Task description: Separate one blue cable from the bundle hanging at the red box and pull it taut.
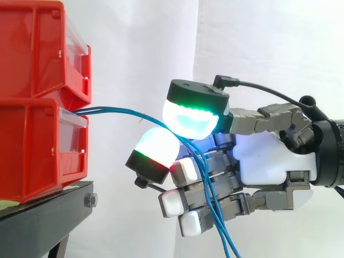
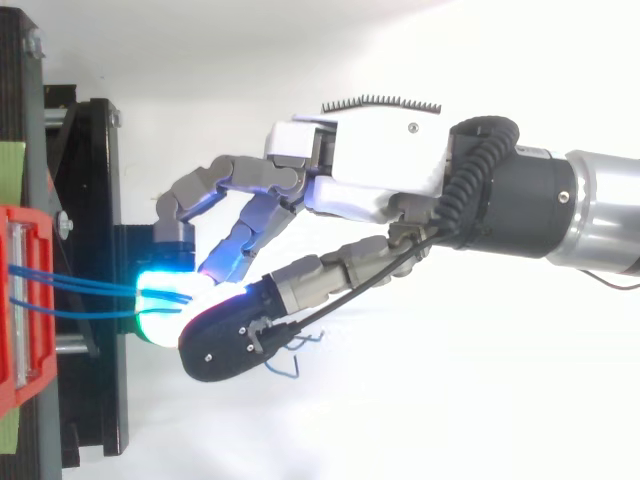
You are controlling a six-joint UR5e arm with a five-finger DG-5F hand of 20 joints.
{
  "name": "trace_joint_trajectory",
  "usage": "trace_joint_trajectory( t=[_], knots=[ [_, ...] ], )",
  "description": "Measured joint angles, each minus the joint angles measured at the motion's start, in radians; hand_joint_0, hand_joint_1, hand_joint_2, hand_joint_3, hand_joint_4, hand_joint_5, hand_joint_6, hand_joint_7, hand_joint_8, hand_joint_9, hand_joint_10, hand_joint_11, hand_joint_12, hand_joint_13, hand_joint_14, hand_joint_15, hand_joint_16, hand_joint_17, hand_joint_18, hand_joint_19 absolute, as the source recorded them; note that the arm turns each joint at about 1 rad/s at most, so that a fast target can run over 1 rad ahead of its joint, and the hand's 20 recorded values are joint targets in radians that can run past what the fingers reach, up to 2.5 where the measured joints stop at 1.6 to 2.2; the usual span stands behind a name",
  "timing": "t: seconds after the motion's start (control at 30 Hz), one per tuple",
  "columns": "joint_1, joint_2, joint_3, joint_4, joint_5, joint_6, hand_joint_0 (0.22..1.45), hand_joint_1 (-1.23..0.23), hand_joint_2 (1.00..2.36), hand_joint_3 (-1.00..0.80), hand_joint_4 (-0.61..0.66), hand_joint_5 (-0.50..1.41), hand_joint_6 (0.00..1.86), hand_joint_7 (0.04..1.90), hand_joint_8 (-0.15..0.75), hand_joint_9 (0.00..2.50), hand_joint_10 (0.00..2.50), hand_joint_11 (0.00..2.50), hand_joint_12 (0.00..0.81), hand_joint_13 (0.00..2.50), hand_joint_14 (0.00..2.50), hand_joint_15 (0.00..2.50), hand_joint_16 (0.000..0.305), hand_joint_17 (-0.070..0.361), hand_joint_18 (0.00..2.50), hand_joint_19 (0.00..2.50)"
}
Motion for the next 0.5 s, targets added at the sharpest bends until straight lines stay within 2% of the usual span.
trace_joint_trajectory(
  t=[0.17, 0.3, 0.37, 0.5],
  knots=[
    [0.001, 0.0, 0.0, 0.0, 0.0, 0.0, 0.79, -0.85, 1.0, -0.5, 0.15, -0.22, 0.89, 1.06, 0.318, 0.94, 0.02, 0.81, 0.375, 0.95, 0.02, 0.55, 0.04, 0.09, 0.8, 0.51],
    [0.001, 0.0, -0.001, -0.001, 0.0, 0.0, 0.67, -0.83, 1.0, -0.5, 0.18, -0.22, 0.89, 1.04, 0.319, 0.95, 0.02, 0.81, 0.378, 0.97, 0.02, 0.57, 0.039, 0.088, 0.82, 0.53],
    [0.001, 0.0, -0.001, -0.002, 0.0, 0.0, 0.57, -0.77, 1.0, -0.5, 0.18, -0.22, 0.89, 1.05, 0.331, 0.97, 0.02, 0.83, 0.391, 0.97, 0.02, 0.58, 0.04, 0.09, 0.82, 0.55],
    [0.001, 0.0, -0.001, -0.002, 0.0, 0.0, 0.55, -0.65, 1.0, -0.5, 0.19, -0.22, 0.87, 1.02, 0.343, 1.01, 0.02, 0.82, 0.397, 0.99, 0.02, 0.58, 0.042, 0.095, 0.84, 0.57]
  ],
)
